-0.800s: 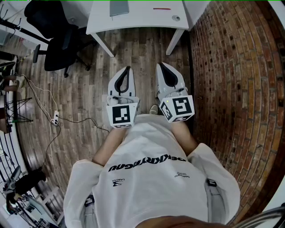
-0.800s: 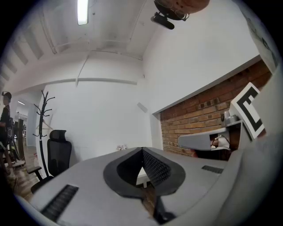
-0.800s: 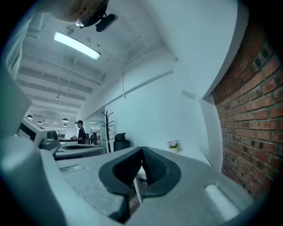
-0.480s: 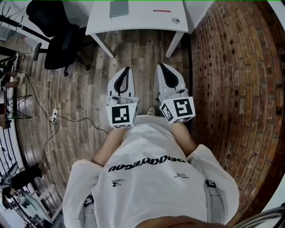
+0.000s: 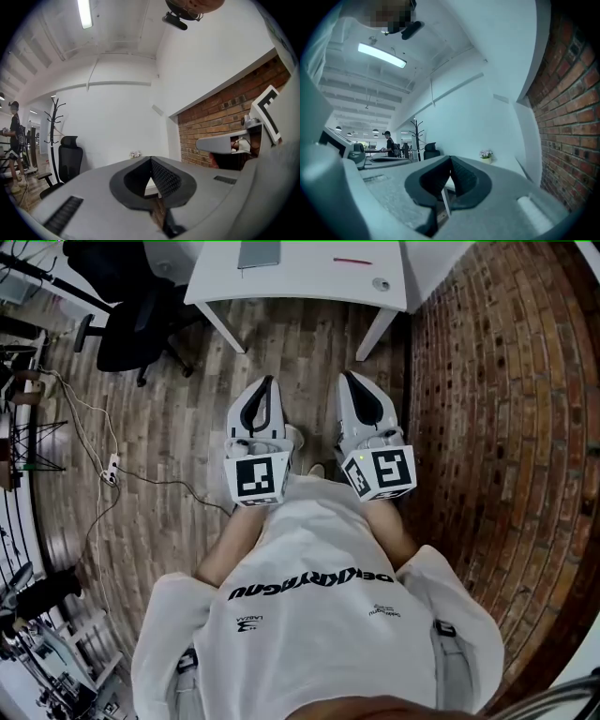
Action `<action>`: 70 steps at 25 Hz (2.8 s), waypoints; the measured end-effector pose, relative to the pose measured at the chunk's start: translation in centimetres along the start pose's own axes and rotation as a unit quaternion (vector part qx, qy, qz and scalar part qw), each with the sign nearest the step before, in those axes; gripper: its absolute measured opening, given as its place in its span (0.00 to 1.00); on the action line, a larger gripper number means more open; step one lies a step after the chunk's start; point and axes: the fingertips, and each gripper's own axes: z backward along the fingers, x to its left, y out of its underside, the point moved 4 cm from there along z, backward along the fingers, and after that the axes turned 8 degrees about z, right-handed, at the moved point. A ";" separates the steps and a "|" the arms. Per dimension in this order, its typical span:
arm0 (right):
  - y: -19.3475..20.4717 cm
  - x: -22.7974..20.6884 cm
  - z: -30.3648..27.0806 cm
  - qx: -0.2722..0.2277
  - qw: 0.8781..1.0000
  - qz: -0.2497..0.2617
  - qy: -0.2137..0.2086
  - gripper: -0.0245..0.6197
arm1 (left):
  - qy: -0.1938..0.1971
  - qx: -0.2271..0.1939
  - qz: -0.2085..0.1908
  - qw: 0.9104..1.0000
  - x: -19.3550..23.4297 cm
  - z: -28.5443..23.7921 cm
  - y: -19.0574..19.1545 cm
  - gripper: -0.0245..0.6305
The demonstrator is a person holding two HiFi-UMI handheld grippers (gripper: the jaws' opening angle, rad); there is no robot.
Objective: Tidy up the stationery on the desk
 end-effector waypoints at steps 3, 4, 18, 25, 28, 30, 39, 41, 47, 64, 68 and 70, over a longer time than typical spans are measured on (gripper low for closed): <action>0.6 -0.5 -1.8 0.008 1.000 0.007 -0.006 0.03 | 0.004 0.003 0.003 1.000 0.5 -1.7 0.6 0.03; 0.8 -0.7 -2.5 0.010 1.000 0.008 -0.006 0.03 | 0.007 0.004 0.004 1.000 0.7 -2.4 0.7 0.03; 2.0 -5.9 -21.4 0.022 1.000 0.022 0.000 0.03 | 0.014 0.007 0.023 1.000 9.7 -20.1 0.9 0.03; 1.7 -7.2 -34.4 0.044 0.999 0.002 0.016 0.03 | 0.026 0.024 0.041 0.999 18.6 -30.9 -0.2 0.03; 1.0 -8.2 -39.9 0.054 0.998 0.008 0.029 0.03 | 0.035 0.033 0.045 0.998 22.1 -35.7 -0.7 0.03; 0.8 -9.1 -43.5 0.062 0.997 0.008 0.040 0.03 | 0.045 0.041 0.052 0.997 24.1 -38.7 -0.9 0.03; 2.3 -11.5 -54.5 0.108 0.992 -0.015 0.068 0.04 | 0.067 0.062 0.067 0.994 31.2 -49.2 -1.4 0.03; 3.1 -12.0 -56.1 0.118 0.991 -0.016 0.068 0.04 | 0.066 0.073 0.070 0.993 32.2 -50.8 -0.9 0.03; 6.3 -13.3 -61.9 0.147 0.986 -0.044 0.057 0.04 | 0.074 0.128 0.067 0.987 34.0 -55.0 1.8 0.03; 18.7 -18.5 -69.1 0.227 0.970 -0.085 0.025 0.14 | 0.020 0.246 0.101 0.964 37.3 -63.3 11.6 0.09; 21.7 -19.6 -70.3 0.250 0.963 -0.099 0.029 0.17 | 0.005 0.278 0.109 0.954 38.6 -64.5 14.8 0.16; 23.3 -19.9 -70.8 0.265 0.958 -0.107 0.028 0.21 | -0.010 0.291 0.110 0.950 39.4 -64.9 16.2 0.18</action>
